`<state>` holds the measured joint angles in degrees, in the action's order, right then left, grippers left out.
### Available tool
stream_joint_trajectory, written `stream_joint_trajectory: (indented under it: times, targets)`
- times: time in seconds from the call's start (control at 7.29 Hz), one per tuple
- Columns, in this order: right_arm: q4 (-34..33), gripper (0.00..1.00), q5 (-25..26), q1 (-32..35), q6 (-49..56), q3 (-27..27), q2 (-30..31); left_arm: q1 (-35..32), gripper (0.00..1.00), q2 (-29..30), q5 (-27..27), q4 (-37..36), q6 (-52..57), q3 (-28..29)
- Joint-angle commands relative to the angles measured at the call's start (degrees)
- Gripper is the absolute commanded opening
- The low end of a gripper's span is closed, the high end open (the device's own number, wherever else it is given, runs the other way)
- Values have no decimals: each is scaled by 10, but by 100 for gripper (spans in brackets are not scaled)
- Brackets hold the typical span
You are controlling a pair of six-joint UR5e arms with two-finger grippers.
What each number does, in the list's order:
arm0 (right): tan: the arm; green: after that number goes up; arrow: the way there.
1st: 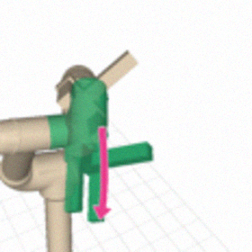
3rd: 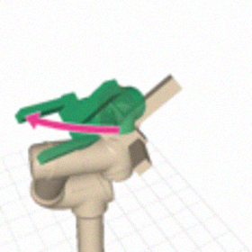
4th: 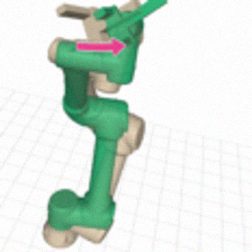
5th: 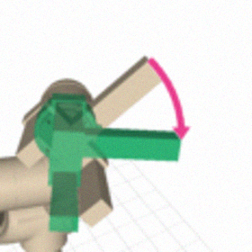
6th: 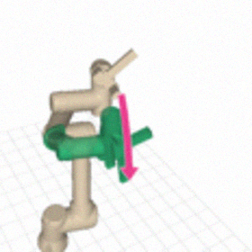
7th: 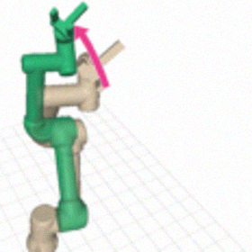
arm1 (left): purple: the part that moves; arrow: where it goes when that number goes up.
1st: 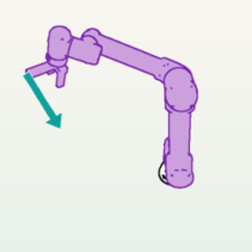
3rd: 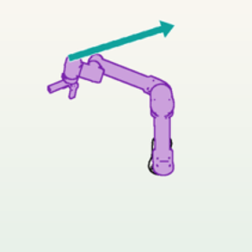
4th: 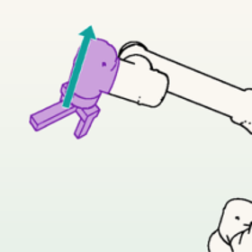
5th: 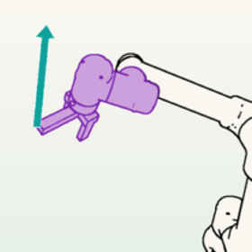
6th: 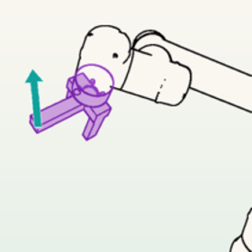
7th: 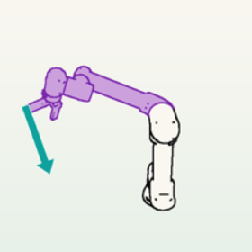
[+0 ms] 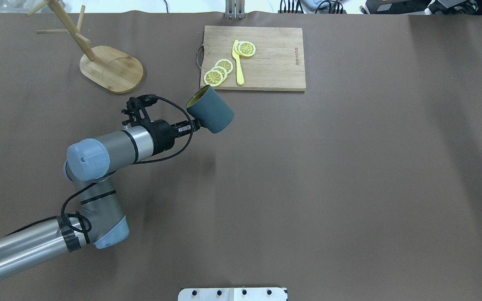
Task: Hang cup on storage rack
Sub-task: 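Carry the blue mug with the left gripper to the wooden rack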
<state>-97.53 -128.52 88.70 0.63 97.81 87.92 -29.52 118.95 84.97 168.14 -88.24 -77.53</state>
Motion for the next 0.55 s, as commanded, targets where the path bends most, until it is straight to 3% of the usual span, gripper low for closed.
stream_joint_trajectory:
  times: [0.0, 0.41]
  targets:
    - [-4, 100, 1, 1, 1, -2, 3, -29, 0, 1, -1, 39, -218, -1]
    - [0, 100, 1, 2, 1, -1, 14, -91, 0, 7, -5, 65, -475, 0]
